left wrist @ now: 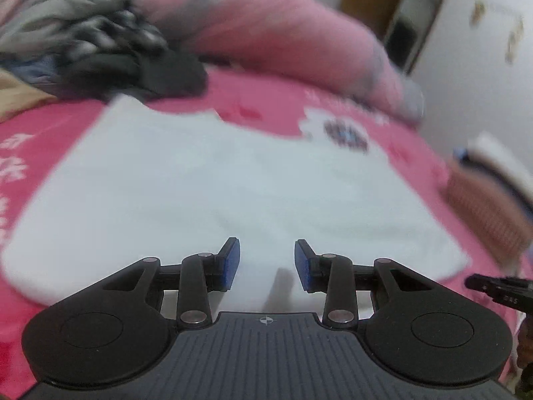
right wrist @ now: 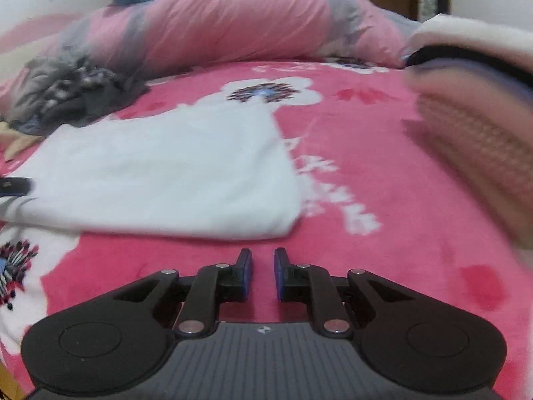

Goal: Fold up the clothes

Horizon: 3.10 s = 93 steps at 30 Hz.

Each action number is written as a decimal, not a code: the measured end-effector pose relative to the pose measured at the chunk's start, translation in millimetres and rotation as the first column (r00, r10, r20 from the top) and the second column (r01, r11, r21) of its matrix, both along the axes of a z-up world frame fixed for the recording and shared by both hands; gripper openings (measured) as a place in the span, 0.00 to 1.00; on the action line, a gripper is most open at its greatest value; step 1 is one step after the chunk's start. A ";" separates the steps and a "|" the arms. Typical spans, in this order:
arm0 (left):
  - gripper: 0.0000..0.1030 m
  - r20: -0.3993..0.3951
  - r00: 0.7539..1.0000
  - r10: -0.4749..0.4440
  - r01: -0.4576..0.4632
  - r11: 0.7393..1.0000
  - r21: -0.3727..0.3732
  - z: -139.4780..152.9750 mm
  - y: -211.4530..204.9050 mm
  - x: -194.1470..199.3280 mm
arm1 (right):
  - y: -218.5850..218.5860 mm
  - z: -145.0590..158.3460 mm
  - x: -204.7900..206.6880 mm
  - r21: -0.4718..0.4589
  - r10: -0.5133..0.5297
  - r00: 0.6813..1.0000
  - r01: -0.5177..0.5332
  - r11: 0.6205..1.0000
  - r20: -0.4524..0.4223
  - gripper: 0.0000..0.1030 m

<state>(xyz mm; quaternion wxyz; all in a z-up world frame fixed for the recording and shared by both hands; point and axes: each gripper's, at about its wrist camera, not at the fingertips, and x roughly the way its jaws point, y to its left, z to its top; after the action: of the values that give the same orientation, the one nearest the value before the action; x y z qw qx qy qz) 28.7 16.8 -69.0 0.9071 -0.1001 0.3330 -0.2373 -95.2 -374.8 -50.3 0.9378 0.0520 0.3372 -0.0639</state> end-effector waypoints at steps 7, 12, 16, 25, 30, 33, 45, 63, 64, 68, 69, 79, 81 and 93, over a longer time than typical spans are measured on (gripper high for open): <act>0.33 -0.007 0.980 0.197 -0.197 0.980 -0.028 -11.5 48.5 22.9 | 6.3 3.7 57.8 -0.001 0.078 0.991 -0.078 0.997 0.107 0.15; 0.28 0.010 0.975 0.220 -0.220 0.974 -0.047 -24.7 82.9 20.0 | -20.3 -20.2 47.7 0.062 -0.052 0.999 0.052 0.997 -0.006 0.12; 0.28 0.028 0.980 0.197 -0.195 0.978 -0.073 -23.6 92.6 24.3 | -25.5 2.6 51.2 0.043 -0.123 0.992 0.124 0.991 -0.023 0.14; 0.31 0.017 0.936 0.351 -0.351 0.936 -0.025 -27.0 122.9 16.1 | -25.1 -35.2 96.6 0.146 -0.116 0.993 0.117 0.982 -0.012 0.12; 0.31 0.037 0.902 0.430 -0.429 0.903 -0.036 -23.9 155.9 7.5 | -29.7 -13.1 69.7 0.089 -0.273 0.960 0.278 0.957 -0.064 0.11; 0.31 0.124 0.902 0.414 -0.412 0.910 -0.039 -4.4 150.9 1.9 | -2.5 15.1 69.3 0.052 -0.225 0.974 0.224 0.973 0.013 0.11; 0.32 0.179 0.982 0.064 -0.082 0.992 0.099 4.4 29.5 57.1 | 187.3 13.5 167.2 0.102 0.264 0.962 -0.270 0.957 0.069 0.11; 0.27 0.026 0.966 0.256 -0.257 0.966 0.014 -39.7 98.0 103.9 | 46.4 -1.3 151.6 0.055 -0.253 0.967 0.252 0.966 0.008 0.00; 0.28 0.033 0.967 0.254 -0.254 0.967 0.023 -39.3 95.7 103.7 | 51.8 4.4 150.5 0.033 -0.263 0.964 0.262 0.964 0.024 0.00; 0.32 0.038 0.970 0.239 -0.240 0.970 0.029 -40.5 94.4 103.7 | 101.3 17.5 157.7 0.065 -0.126 0.990 0.123 0.990 0.060 0.00; 0.32 0.036 0.971 0.237 -0.238 0.971 0.026 -40.8 95.1 103.8 | 117.9 16.3 162.5 0.059 -0.071 0.996 0.068 0.996 0.056 0.00; 0.33 -0.002 0.973 0.229 -0.229 0.973 -0.010 -40.4 100.2 107.3 | 99.0 -7.3 159.5 -0.101 -0.220 0.972 0.211 0.972 -0.084 0.00; 0.33 -0.005 0.974 0.228 -0.228 0.973 -0.011 -40.2 100.4 107.0 | 86.4 0.9 150.3 -0.117 -0.295 0.952 0.285 0.951 -0.079 0.00; 0.34 -0.005 0.973 0.232 -0.232 0.973 -0.003 -40.0 100.0 105.5 | 166.0 18.2 122.9 -0.058 -0.070 0.997 0.071 0.996 0.013 0.00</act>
<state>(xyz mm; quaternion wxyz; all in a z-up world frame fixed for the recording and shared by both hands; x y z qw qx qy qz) 134.2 116.7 -109.0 0.9277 -0.1405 0.3205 -0.1300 27.7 -208.8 -32.1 0.9380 0.0367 0.3278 -0.1067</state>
